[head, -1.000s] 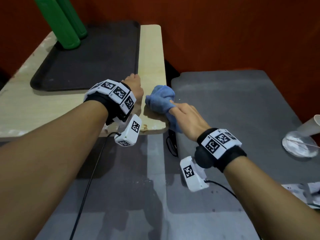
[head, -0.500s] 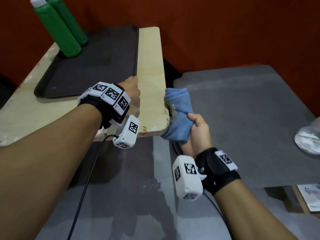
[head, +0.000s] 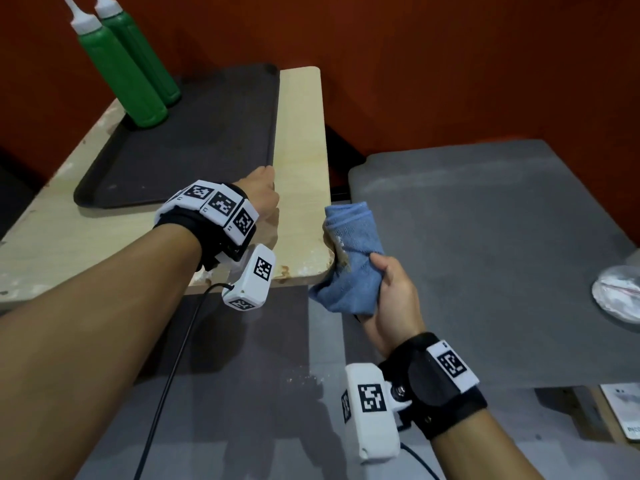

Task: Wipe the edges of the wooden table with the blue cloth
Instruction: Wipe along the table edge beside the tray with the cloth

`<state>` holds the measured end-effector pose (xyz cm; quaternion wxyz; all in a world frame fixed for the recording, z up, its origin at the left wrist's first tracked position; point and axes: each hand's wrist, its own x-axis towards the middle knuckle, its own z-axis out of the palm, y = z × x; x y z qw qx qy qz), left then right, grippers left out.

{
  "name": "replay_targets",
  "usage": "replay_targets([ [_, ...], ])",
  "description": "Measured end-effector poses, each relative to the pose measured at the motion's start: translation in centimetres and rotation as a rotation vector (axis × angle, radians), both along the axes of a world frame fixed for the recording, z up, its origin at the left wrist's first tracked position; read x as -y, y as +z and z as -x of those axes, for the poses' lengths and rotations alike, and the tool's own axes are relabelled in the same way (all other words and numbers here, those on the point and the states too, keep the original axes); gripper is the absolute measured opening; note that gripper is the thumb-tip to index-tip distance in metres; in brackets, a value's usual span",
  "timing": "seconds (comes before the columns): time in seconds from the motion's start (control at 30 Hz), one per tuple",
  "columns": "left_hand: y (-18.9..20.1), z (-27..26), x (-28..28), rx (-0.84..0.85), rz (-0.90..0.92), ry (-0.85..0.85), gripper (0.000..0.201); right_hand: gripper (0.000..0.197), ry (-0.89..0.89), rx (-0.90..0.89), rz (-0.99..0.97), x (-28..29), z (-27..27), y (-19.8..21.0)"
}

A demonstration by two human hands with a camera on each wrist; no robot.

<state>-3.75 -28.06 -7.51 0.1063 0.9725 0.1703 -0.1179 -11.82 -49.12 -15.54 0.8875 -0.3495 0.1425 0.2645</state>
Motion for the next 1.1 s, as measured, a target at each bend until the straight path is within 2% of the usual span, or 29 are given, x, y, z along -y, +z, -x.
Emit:
replay_targets([
  [0.1, 0.1, 0.0, -0.2, 0.006, 0.032, 0.017, 0.007, 0.052, -0.017, -0.046, -0.038, 0.7, -0.2, 0.0],
  [0.2, 0.1, 0.1, -0.5, -0.01, 0.048, 0.002, 0.031, 0.046, -0.059, -0.083, -0.225, 1.7, 0.4, -0.6],
  [0.27, 0.2, 0.1, -0.6, -0.019, 0.052, -0.004, 0.034, 0.041, -0.104, -0.101, -0.299, 1.9, 0.2, -0.7],
  [0.4, 0.3, 0.3, -0.3, -0.026, 0.04, 0.022, 0.044, 0.033, -0.149, -0.063, -0.321, 1.9, -1.1, -0.1],
  [0.5, 0.3, 0.4, -0.1, -0.024, 0.032, 0.025, 0.039, 0.038, -0.101, 0.007, -0.315, 1.7, -2.4, 1.3],
  [0.6, 0.3, 0.4, -0.1, -0.025, 0.023, 0.018, 0.032, 0.045, -0.06, 0.064, -0.225, 0.6, -3.6, 2.8],
  [0.7, 0.4, 0.4, -0.1, -0.03, 0.011, 0.019, 0.04, 0.048, -0.039, 0.098, -0.084, -1.1, -4.1, 3.6],
  [0.77, 0.4, 0.4, 0.0, -0.028, 0.008, 0.016, 0.037, 0.04, -0.01, 0.116, 0.008, -1.8, -4.2, 3.5],
  [0.87, 0.5, 0.4, 0.1, -0.034, 0.01, 0.024, 0.043, 0.023, -0.017, 0.158, 0.171, -2.0, -3.8, 2.9],
  [0.97, 0.9, 0.4, 0.2, -0.036, 0.029, 0.037, 0.031, 0.024, 0.016, 0.212, 0.293, -1.6, -2.3, 2.1],
  [1.0, 1.0, 0.5, 0.2, -0.038, 0.033, 0.039, 0.031, 0.019, 0.041, 0.252, 0.339, -1.3, -1.7, 2.0],
  [1.03, 1.2, 0.6, 0.3, -0.04, 0.036, 0.042, 0.036, 0.015, 0.056, 0.306, 0.38, -1.0, -1.2, 2.2],
  [1.1, 1.3, 0.6, 0.6, -0.044, 0.05, 0.048, 0.045, 0.027, 0.084, 0.405, 0.44, -0.8, -1.3, 3.1],
])
